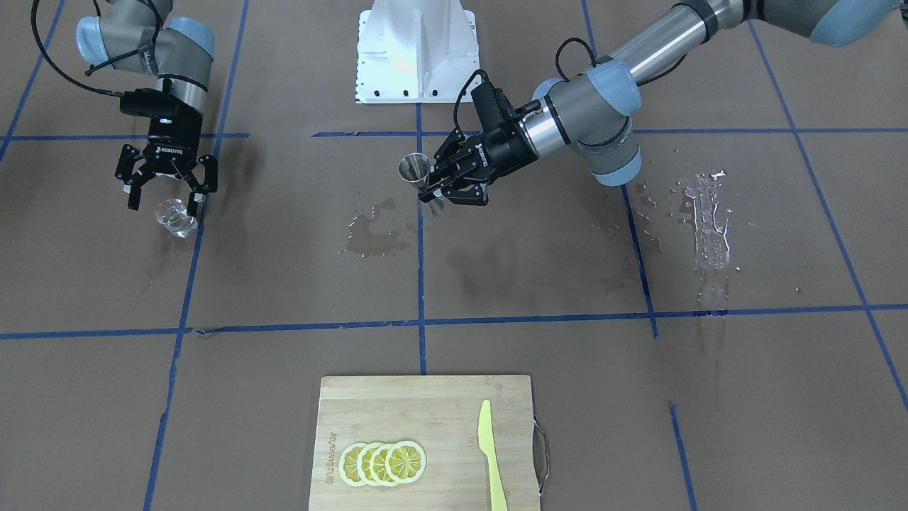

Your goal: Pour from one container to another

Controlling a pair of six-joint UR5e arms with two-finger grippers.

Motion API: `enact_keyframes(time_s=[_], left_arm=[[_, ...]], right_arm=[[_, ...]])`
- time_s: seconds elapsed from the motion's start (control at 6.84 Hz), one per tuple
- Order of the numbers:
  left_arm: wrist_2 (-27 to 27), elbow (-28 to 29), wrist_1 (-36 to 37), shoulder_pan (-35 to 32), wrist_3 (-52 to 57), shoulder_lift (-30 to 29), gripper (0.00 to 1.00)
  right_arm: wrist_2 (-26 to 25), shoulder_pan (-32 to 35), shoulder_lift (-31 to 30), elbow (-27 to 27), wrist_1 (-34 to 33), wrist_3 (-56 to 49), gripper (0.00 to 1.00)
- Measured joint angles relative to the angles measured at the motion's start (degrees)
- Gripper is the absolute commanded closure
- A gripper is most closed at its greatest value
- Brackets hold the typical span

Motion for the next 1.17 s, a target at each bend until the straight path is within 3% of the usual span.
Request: enact_keyframes(time_s=[0.73, 1.17], left_arm=[[0.0, 0.0, -0.1, 0.0, 0.0, 0.2, 1.00], [0.0, 0.0, -0.1, 0.0, 0.0, 0.2, 1.00]], right_arm=[[-0.2, -0.4, 1.0, -3.4, 0.0, 0.0, 0.01], [-0.4, -0.8, 1.9, -4.6, 0.0, 0.0, 0.12]])
